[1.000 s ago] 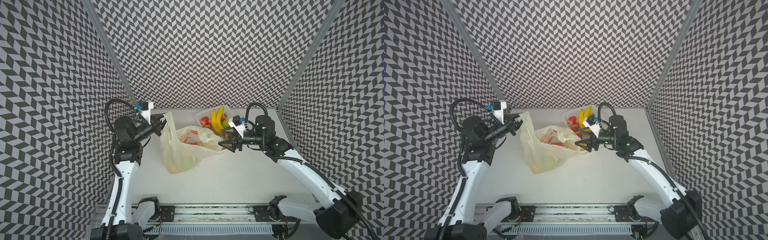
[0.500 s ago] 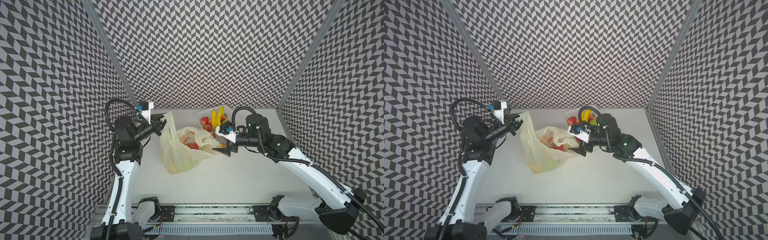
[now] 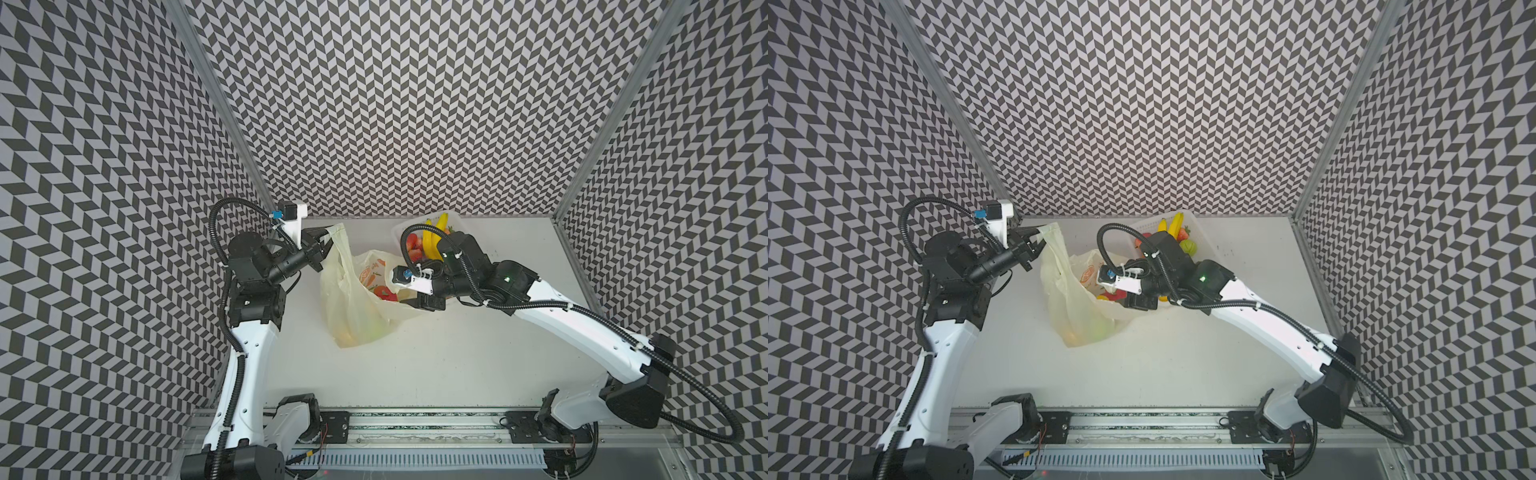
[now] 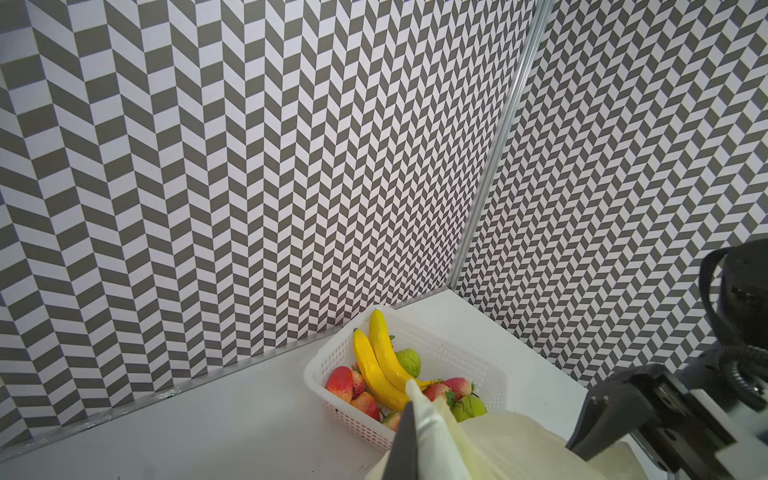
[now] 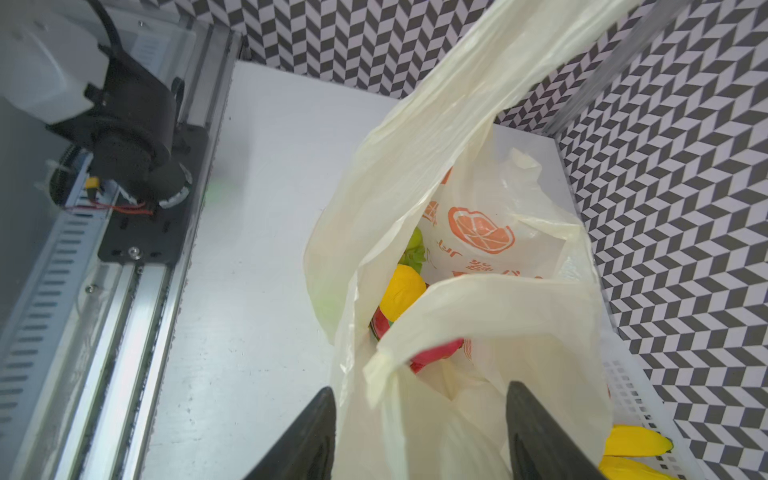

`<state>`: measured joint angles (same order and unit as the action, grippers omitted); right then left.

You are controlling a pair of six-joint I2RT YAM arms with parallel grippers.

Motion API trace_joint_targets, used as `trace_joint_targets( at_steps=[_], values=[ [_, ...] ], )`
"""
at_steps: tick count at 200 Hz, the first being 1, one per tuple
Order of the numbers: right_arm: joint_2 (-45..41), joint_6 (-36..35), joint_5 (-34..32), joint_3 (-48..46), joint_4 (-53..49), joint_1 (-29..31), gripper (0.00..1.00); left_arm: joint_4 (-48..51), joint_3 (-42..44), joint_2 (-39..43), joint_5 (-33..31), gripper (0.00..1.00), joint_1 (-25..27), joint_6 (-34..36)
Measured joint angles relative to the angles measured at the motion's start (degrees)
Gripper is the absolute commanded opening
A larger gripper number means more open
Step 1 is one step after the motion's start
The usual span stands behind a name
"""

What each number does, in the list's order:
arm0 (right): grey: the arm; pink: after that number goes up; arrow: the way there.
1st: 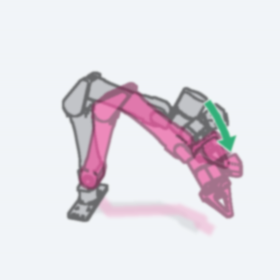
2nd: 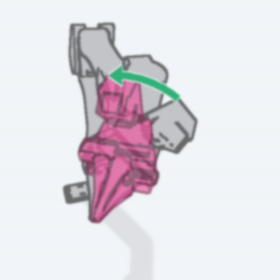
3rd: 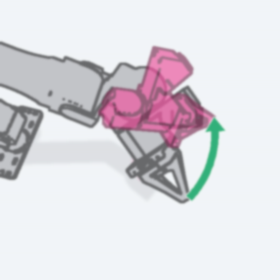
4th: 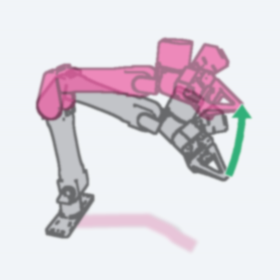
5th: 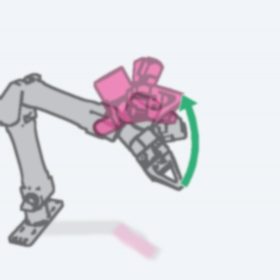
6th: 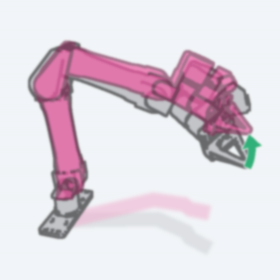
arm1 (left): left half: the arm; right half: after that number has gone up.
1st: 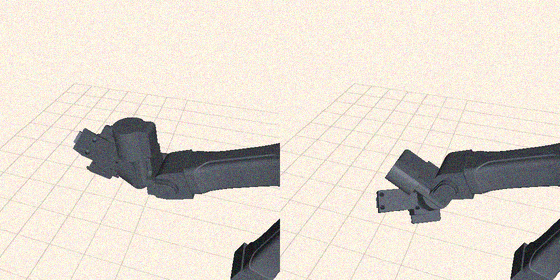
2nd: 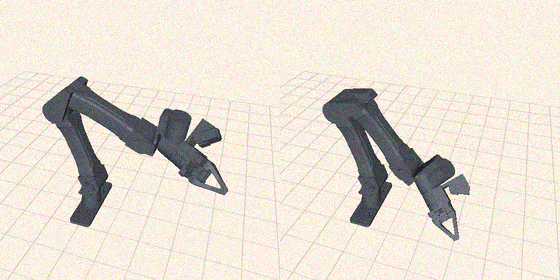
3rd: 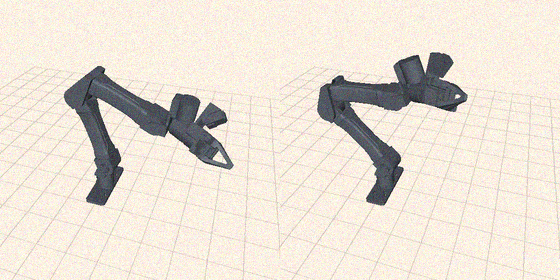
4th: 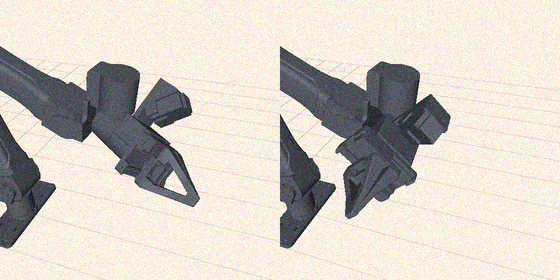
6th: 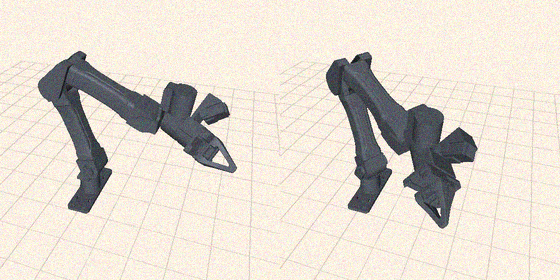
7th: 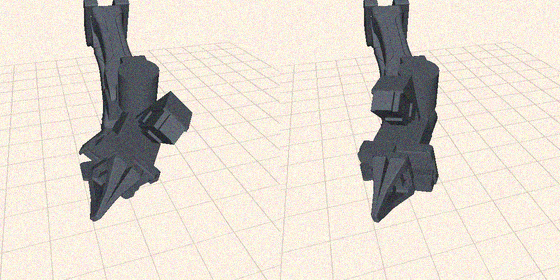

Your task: Place the fake fruits into the plastic bag and tie a complex knot

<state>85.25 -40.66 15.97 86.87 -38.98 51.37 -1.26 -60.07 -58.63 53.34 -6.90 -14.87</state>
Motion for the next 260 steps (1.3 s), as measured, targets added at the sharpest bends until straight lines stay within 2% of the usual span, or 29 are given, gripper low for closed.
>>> trace_joint_targets(
  at_steps=[12, 20, 51, 84, 114, 135, 141, 174, 205, 230, 260],
  values=[
    [0.3, -0.2, 0.4, 0.0, -0.1, 0.3, 0.24, 0.0, 0.0, 0.0, 0.1, 0.0, 0.0, 0.0],
    [0.3, -0.1, 0.9, 0.0, 0.0, 0.3, 0.2, 0.0, 0.0, 0.0, 0.1, 0.0, 0.0, 0.0],
    [-0.3, 0.8, 6.5, -0.3, 2.4, 0.3, 0.15, 0.0, 0.0, 0.0, 0.5, 0.0, 0.0, 0.0],
    [-1.7, 5.2, 16.2, -1.1, 9.4, 0.3, 0.13, -1.5, -0.2, -0.3, 2.4, 0.0, -0.3, -0.7],
    [-1.8, 13.9, 22.9, -3.4, 21.4, 0.3, 0.13, -2.4, -1.9, -1.0, 4.9, 0.0, -1.6, -1.4],
    [-2.1, 21.9, 25.1, -6.1, 31.3, -0.4, 0.0, -3.3, -3.3, -1.3, 7.1, 0.0, -3.5, -1.9],
    [-2.2, 24.3, 25.5, -6.6, 34.0, -0.8, 0.0, -3.7, -3.7, -1.4, 7.6, 0.0, -4.1, -2.3],
    [-2.7, 35.7, 23.2, -7.4, 45.7, -4.8, 0.0, -7.5, -5.4, -2.1, 11.6, 0.0, -8.1, -5.9],
    [-4.8, 41.3, 17.4, -9.9, 50.4, -8.4, 0.0, -13.0, -5.9, -3.3, 13.6, 0.0, -10.9, -10.5],
    [-6.2, 43.8, 13.2, -13.2, 52.2, -10.8, 0.0, -18.3, -5.8, -5.3, 14.9, 0.0, -10.6, -14.8],
    [-7.3, 45.8, 8.5, -16.4, 52.2, -14.8, 0.0, -20.1, -5.9, -7.9, 14.8, 0.0, -7.1, -16.1]
  ],
)
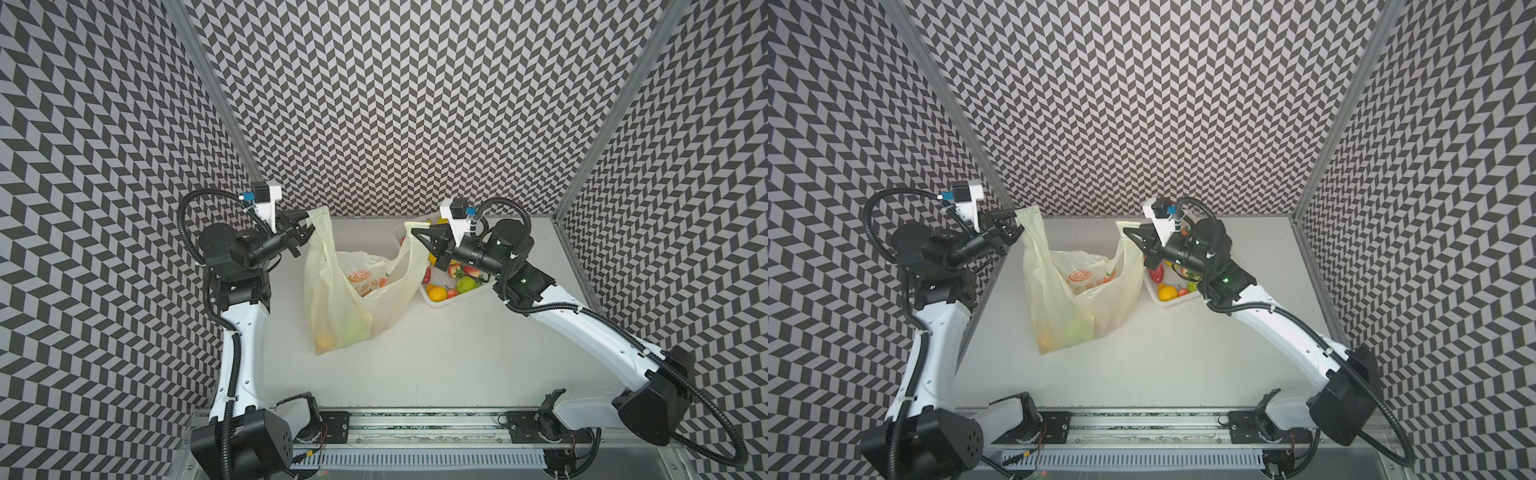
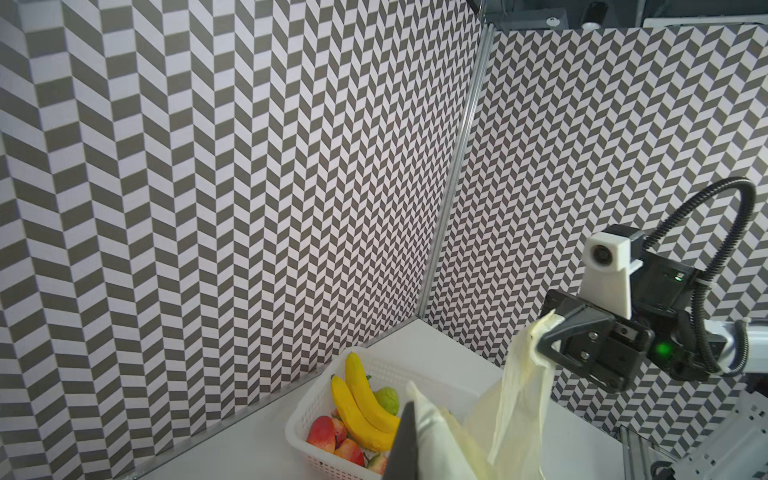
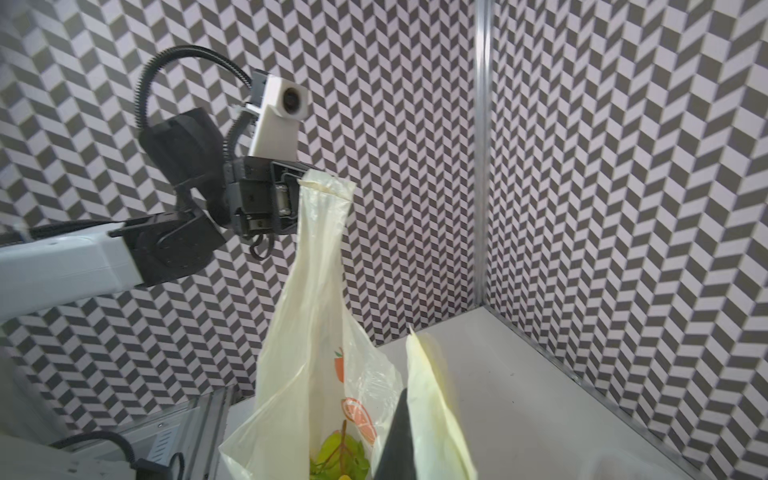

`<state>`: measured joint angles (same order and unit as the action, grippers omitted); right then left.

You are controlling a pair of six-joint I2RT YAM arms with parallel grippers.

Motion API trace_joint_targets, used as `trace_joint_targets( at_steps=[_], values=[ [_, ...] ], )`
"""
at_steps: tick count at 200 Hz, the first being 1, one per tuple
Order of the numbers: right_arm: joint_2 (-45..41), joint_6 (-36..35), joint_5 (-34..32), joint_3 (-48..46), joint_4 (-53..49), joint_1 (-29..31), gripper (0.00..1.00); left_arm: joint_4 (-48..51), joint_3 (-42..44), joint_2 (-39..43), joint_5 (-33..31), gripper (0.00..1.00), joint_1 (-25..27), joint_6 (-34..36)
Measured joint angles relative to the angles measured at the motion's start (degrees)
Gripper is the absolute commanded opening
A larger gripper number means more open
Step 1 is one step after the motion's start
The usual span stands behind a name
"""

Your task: Place the fake fruits into the plastic bag and tie a complex knot

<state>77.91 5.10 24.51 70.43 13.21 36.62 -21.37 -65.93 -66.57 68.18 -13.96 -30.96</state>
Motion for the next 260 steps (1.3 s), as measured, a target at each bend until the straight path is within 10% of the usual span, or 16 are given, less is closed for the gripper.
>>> trace_joint_targets(
  at_steps=[129, 201, 236, 260],
  values=[
    [-9.6, -1.9, -10.9, -1.1, -8.5, -16.8, 0.0, 0.0, -12.0, -15.2, -7.9, 0.0, 18.2, 2.0],
    [-12.7, -1.6, 3.6, -3.5, -11.1, -18.2, 0.0, -3.1, -9.8, -17.0, -3.9, 0.0, 19.2, 2.3],
    [-12.9, -3.5, 5.8, -3.5, -17.0, -18.2, 0.45, -5.8, -6.8, -16.3, -1.1, 0.0, 19.2, 2.8],
    [-13.3, -6.4, 3.8, 0.1, -23.9, -18.2, 0.55, -6.7, -5.9, -16.3, -0.1, 0.0, 19.2, 2.8]
  ],
)
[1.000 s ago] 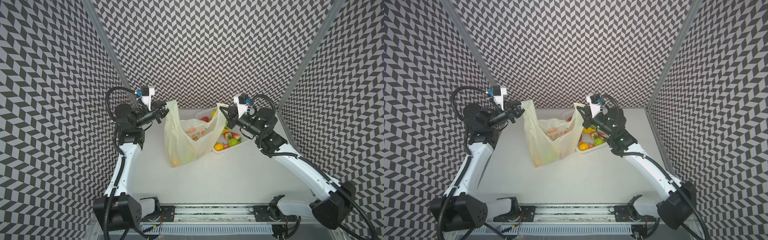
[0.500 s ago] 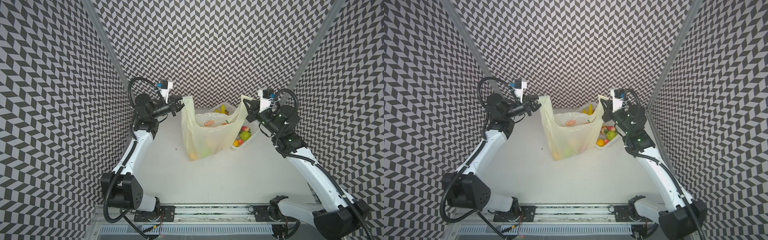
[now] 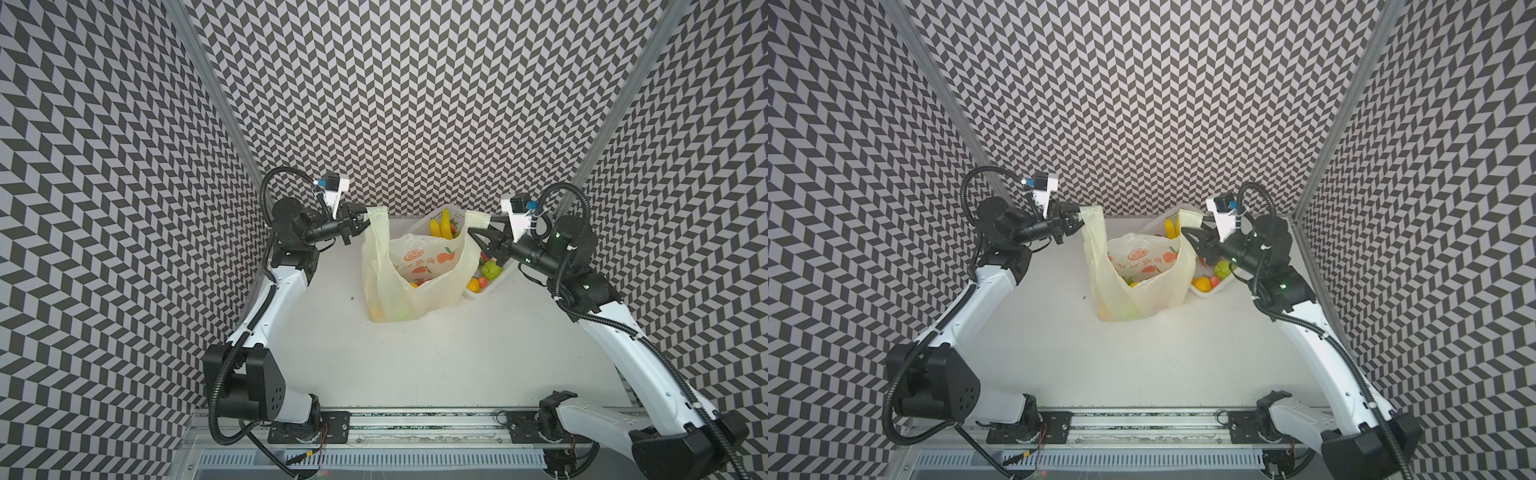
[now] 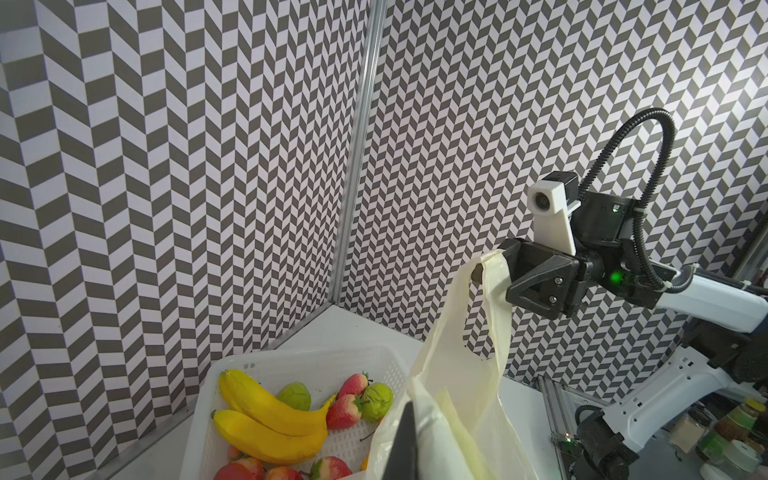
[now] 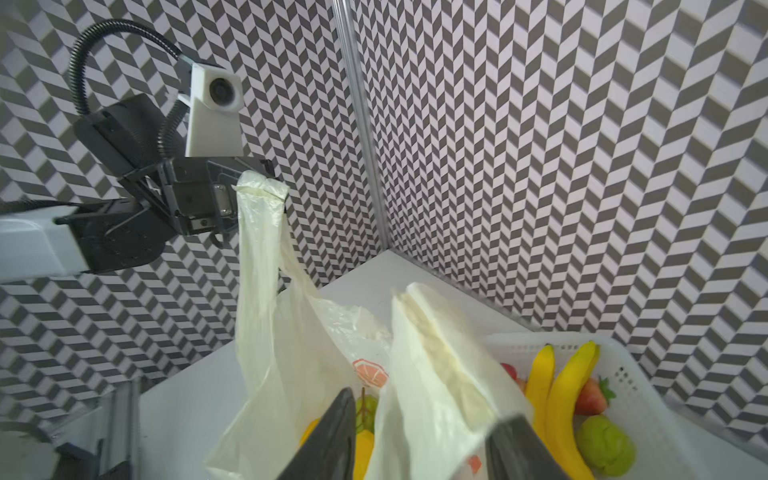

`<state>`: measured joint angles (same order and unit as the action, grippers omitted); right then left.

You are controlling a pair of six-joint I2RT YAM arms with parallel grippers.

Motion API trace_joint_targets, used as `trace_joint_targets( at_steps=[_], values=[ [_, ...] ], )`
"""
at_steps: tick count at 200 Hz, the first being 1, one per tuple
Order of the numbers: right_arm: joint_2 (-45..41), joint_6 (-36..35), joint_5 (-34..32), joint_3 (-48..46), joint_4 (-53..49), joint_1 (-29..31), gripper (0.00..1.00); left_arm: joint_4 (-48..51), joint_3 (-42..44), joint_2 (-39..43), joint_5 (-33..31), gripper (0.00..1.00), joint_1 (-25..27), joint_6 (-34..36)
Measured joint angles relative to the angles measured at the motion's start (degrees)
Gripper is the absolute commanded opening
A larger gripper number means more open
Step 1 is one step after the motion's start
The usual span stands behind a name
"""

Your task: Place the fake fruits into the plastic bag and tie a complex knot

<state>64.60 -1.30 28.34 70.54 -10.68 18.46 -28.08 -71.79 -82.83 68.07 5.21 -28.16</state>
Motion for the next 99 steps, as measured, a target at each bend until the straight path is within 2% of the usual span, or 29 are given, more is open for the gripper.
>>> trace_joint_targets(
  at_steps=[21, 43, 60, 80, 99],
  values=[
    [-1.0, -2.3, -1.0, 5.4, -4.5, 0.0, 0.56, -0.6, 0.3, 0.0, 0.7, 0.0, 0.0, 0.0],
    [-3.0, -2.7, 1.1, 9.7, -5.1, 1.9, 0.56, -1.1, 1.3, 0.0, 0.9, 0.0, 0.0, 0.0],
    [-3.3, -3.9, 1.6, 12.0, -5.3, 9.2, 0.56, -1.2, 2.3, 0.0, 1.1, 0.0, 0.0, 0.0],
    [-0.3, -5.8, 1.7, 14.5, -5.7, 18.7, 0.5, -1.4, 2.6, 0.0, 1.3, 0.0, 0.0, -0.2],
    [4.3, -6.7, 2.1, 16.9, -5.6, 23.1, 0.5, -1.7, 2.6, 0.0, 1.5, 0.0, 0.0, -0.3]
  ],
)
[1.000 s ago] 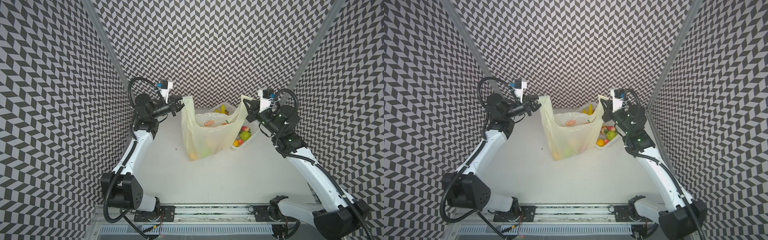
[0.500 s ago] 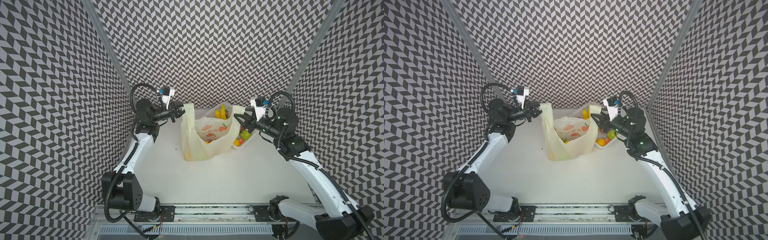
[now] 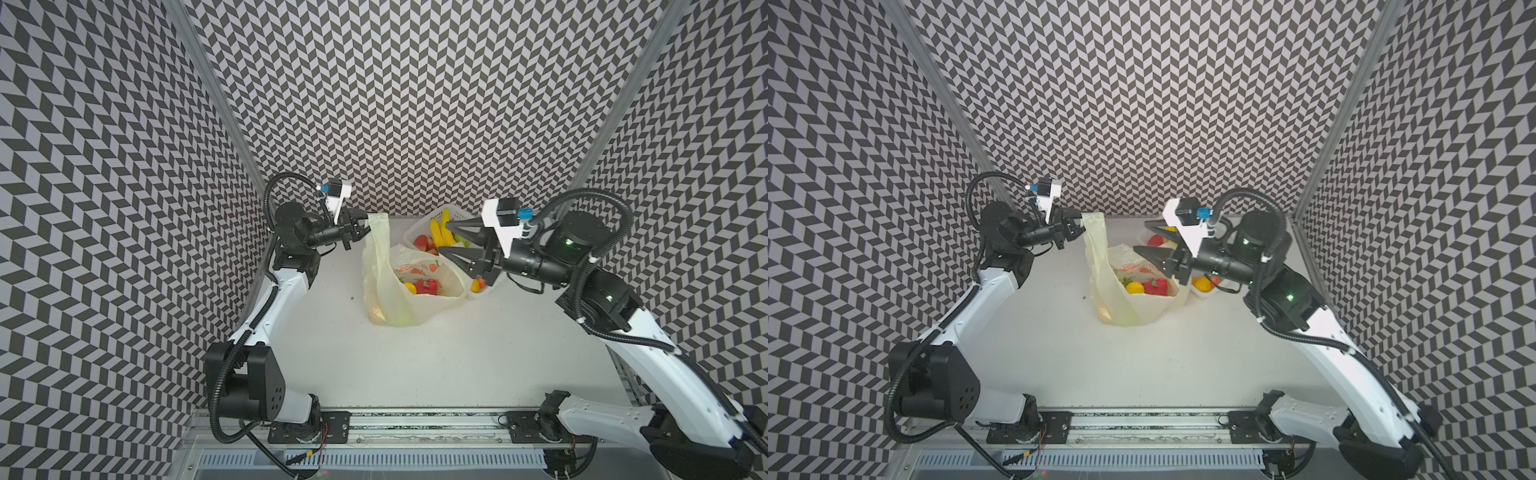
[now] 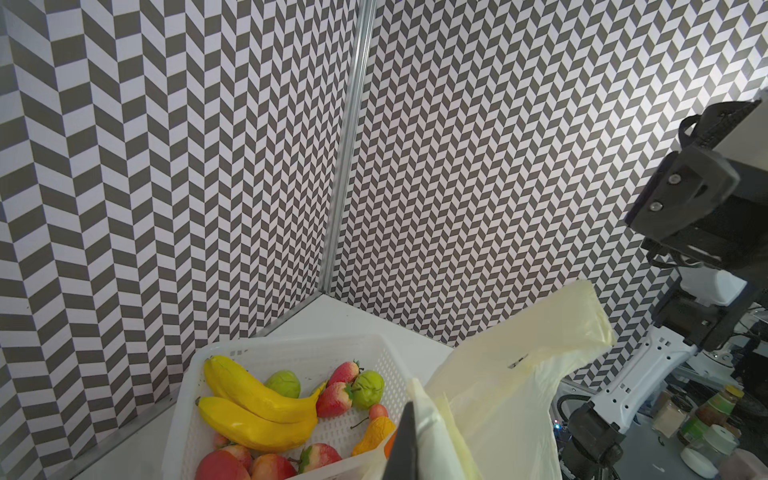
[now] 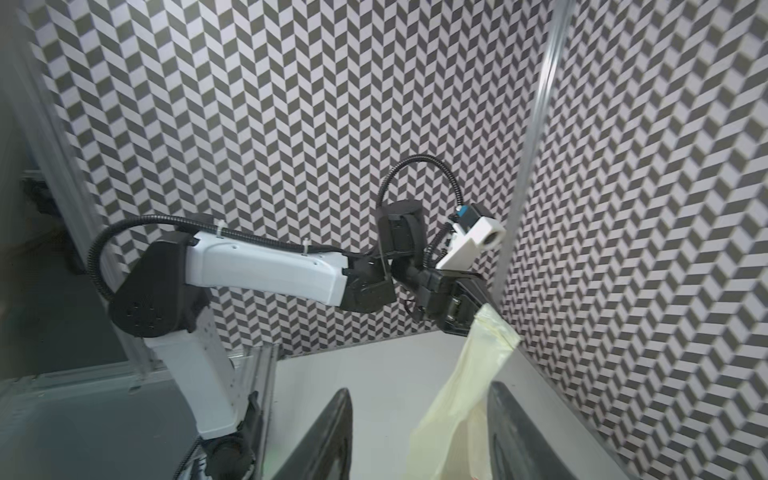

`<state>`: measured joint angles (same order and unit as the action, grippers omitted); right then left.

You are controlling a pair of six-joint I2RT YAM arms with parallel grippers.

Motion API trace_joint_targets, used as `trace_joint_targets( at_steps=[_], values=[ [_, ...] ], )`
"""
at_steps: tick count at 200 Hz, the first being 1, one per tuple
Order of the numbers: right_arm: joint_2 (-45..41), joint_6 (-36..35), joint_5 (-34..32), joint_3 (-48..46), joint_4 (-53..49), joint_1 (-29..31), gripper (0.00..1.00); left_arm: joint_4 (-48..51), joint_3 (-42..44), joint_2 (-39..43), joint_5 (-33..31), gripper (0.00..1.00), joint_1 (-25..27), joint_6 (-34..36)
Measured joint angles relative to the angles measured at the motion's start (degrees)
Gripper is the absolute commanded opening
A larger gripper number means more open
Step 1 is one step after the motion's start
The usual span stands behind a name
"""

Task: Place the fake fruits into the plastic bag and tie a complex knot
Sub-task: 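Reach the right gripper to the handle held by the left gripper and close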

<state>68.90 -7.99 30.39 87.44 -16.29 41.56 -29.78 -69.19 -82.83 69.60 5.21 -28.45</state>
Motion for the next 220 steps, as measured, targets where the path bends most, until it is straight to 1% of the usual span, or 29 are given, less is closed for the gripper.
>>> trace_joint_targets(
  at_steps=[11, 22, 41, 54, 72, 87, 106, 122, 148, 181, 200, 220],
  values=[
    [3.5, -0.5, 0.1, 0.6, 0.2, 1.3, 0.54, -0.1, 0.0, 0.0, 0.2, 0.0, 0.0, 0.0],
    [7.1, -1.2, 0.2, 0.9, -0.3, 2.0, 0.55, -0.2, 0.0, 0.0, 0.4, 0.0, 0.0, -0.1],
    [13.4, -3.9, -0.9, 3.6, -2.7, 2.4, 0.62, -0.2, 0.0, 0.0, 0.8, 0.0, 0.0, -0.2],
    [16.3, -6.1, -2.3, 5.5, -3.8, 2.0, 0.68, -0.2, 0.0, 0.0, 1.1, 0.0, 0.0, -0.2],
    [18.2, -9.6, -2.3, 7.8, -4.9, 0.1, 0.75, -0.2, 0.0, 0.0, 1.7, 0.0, 0.0, -0.2],
    [18.6, -11.8, -0.8, 9.2, -4.7, -2.6, 0.8, -0.4, 0.0, 0.0, 2.2, 0.0, 0.0, -0.1],
    [18.8, -15.1, 1.7, 10.5, -4.6, -5.5, 0.84, -0.7, 0.0, 0.0, 2.8, 0.0, 0.0, -0.1],
    [20.3, -17.4, 4.1, 12.2, -4.7, -6.3, 0.84, -1.1, 0.0, 0.0, 3.5, 0.0, 0.0, -0.1],
    [25.0, -20.0, 8.1, 15.6, -5.2, -5.9, 0.83, -1.6, 0.0, 0.0, 4.6, 0.0, 0.2, -0.1],
    [29.6, -21.7, 9.9, 17.4, -7.1, -5.0, 0.81, -1.9, 0.0, 0.0, 5.7, 0.0, 0.7, 0.1],
    [31.0, -21.9, 11.3, 17.5, -8.0, -4.9, 0.77, -1.9, 0.0, 0.0, 6.1, 0.0, 0.8, 0.1],
    [31.6, -22.0, 12.7, 17.5, -8.2, -4.8, 0.68, -1.9, 0.0, 0.0, 6.4, 0.0, 0.8, 0.1]
  ],
)
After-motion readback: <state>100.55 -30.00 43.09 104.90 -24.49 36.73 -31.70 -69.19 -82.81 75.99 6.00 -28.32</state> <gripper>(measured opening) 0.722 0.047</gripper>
